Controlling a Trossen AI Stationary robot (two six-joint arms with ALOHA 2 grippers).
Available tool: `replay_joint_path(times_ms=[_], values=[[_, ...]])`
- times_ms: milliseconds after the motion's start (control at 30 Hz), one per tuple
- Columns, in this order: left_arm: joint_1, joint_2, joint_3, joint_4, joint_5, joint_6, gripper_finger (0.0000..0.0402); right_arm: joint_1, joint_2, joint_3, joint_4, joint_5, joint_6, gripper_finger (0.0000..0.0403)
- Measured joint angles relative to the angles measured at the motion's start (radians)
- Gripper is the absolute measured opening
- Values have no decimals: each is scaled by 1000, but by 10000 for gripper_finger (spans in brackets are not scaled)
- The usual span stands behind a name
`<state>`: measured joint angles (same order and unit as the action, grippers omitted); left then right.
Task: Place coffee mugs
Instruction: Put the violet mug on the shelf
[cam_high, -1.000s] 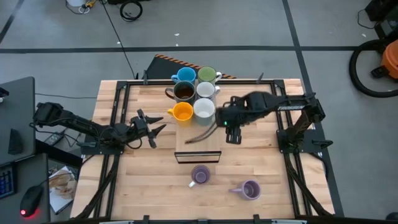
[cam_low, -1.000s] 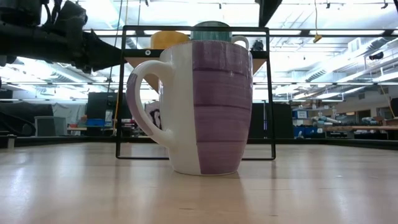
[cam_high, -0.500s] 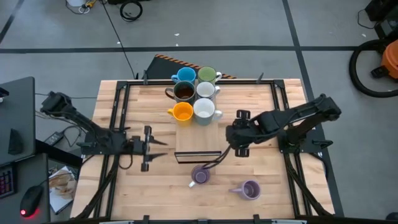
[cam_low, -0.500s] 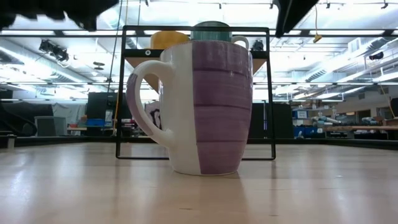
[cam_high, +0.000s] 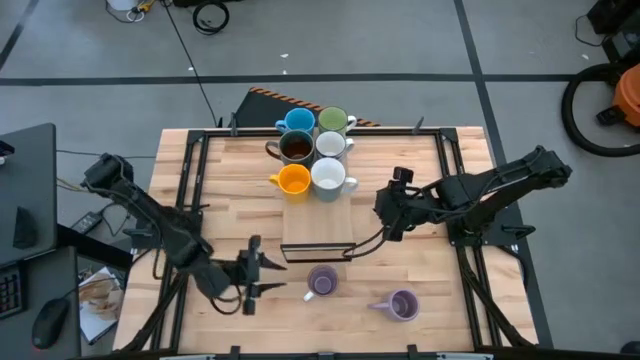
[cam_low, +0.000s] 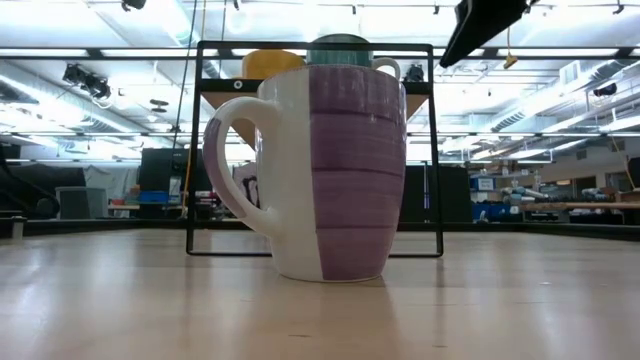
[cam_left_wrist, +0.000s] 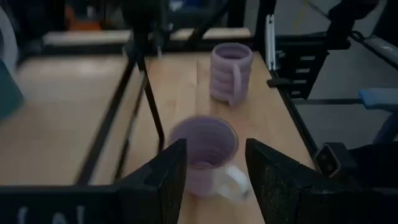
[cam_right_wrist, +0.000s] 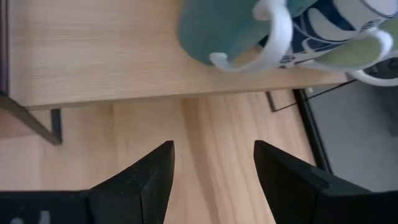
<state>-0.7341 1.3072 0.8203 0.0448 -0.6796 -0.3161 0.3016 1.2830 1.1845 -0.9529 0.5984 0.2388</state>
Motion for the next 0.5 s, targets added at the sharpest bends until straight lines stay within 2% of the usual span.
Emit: replay_joint_path(times_ms=[133, 367, 500], values=[[-1, 100, 156, -146, -1, -137, 172, 0, -43, -80, 80, 29, -37, 226], [31, 291, 447, -405, 17, -229, 172, 14, -120, -209, 160, 30, -41, 226], [93, 376, 575, -533, 135, -341, 172, 28, -171, -254, 167, 38, -27, 226]])
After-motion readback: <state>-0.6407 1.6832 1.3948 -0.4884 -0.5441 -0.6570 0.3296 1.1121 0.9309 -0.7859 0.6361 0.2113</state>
